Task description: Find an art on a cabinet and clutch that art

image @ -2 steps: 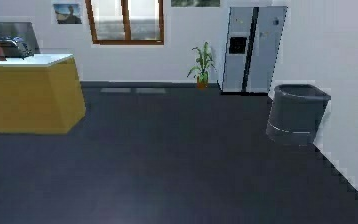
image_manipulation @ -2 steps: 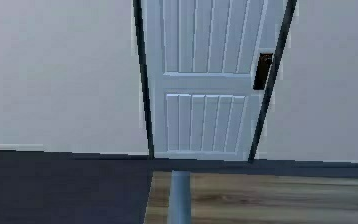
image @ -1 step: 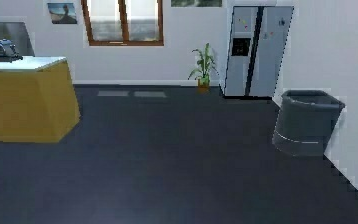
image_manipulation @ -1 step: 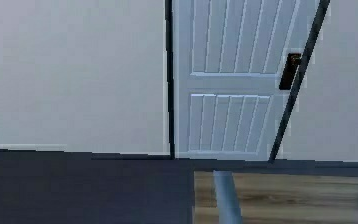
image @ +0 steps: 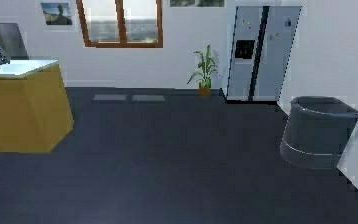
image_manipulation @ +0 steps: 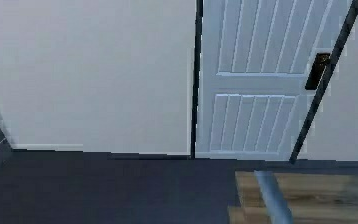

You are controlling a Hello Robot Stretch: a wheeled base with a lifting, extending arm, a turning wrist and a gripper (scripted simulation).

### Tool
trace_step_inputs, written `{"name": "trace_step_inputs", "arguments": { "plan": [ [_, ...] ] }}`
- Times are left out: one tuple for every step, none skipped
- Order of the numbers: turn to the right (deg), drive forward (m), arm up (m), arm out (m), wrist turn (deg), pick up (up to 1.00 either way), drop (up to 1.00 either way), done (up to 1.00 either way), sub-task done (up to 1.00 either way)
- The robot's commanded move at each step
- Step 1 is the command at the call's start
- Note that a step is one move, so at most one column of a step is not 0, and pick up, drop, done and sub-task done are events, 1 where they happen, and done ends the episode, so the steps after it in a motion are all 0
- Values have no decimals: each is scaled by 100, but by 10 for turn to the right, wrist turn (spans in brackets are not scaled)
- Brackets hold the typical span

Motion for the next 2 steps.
{"name": "trace_step_inputs", "arguments": {
  "plan": [
    [210, 0, 0, 0, 0, 0, 0, 0, 0],
    [0, 35, 0, 0, 0, 0, 0, 0, 0]
  ]
}}
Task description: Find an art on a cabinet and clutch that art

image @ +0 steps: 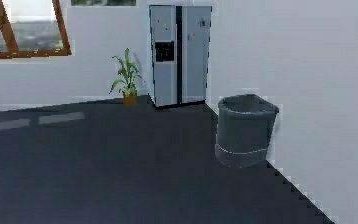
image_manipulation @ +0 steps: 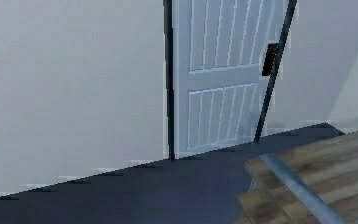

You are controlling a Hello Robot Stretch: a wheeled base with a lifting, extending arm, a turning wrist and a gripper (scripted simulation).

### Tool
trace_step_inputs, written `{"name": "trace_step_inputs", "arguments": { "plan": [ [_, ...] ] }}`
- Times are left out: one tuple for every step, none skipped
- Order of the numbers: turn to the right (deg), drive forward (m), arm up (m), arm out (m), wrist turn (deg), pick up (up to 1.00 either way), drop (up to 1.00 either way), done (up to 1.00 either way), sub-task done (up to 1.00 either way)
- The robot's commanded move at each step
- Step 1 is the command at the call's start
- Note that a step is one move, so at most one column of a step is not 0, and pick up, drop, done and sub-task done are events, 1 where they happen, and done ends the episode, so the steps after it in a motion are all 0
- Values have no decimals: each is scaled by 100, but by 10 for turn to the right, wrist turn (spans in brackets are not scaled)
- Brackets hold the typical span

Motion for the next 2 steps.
{"name": "trace_step_inputs", "arguments": {
  "plan": [
    [-420, 0, 0, 0, 0, 0, 0, 0, 0],
    [0, 100, 0, 0, 0, 0, 0, 0, 0]
  ]
}}
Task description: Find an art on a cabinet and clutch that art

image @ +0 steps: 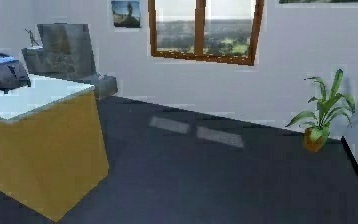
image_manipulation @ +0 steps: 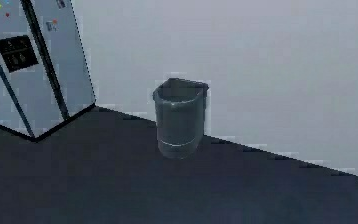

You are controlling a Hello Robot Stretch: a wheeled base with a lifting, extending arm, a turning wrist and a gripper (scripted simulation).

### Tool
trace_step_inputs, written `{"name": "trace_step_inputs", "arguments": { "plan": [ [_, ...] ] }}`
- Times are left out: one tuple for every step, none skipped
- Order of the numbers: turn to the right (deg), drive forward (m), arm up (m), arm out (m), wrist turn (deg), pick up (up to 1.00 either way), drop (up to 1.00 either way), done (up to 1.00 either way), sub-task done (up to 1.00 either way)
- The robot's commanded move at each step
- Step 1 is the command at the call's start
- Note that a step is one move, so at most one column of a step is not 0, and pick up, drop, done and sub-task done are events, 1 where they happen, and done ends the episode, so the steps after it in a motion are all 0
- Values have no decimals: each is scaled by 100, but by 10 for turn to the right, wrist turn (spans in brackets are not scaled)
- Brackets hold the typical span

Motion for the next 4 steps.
{"name": "trace_step_inputs", "arguments": {
  "plan": [
    [0, 100, 0, 0, 0, 0, 0, 0, 0],
    [-30, 0, 0, 0, 0, 0, 0, 0, 0],
    [0, 45, 0, 0, 0, 0, 0, 0, 0],
    [-180, 0, 0, 0, 0, 0, 0, 0, 0]
  ]
}}
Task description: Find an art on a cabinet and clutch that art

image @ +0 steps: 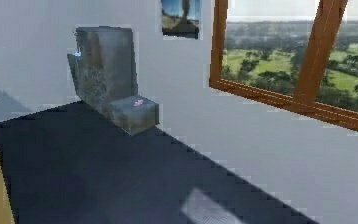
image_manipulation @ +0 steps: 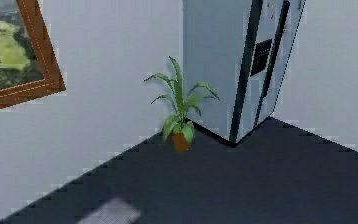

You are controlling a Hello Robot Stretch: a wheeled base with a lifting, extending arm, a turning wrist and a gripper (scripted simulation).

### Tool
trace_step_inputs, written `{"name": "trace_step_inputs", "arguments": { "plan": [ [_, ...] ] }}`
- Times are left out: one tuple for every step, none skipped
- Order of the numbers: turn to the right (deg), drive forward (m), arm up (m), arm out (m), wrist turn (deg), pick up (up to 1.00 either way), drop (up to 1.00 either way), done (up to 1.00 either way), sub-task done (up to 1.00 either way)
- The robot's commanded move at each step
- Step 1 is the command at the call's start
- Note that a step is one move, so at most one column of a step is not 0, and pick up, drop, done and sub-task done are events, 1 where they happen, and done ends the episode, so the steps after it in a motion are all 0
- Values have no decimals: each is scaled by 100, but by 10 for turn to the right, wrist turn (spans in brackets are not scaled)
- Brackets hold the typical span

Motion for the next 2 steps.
{"name": "trace_step_inputs", "arguments": {
  "plan": [
    [0, 45, 0, 0, 0, 0, 0, 0, 0],
    [-150, 0, 0, 0, 0, 0, 0, 0, 0]
  ]
}}
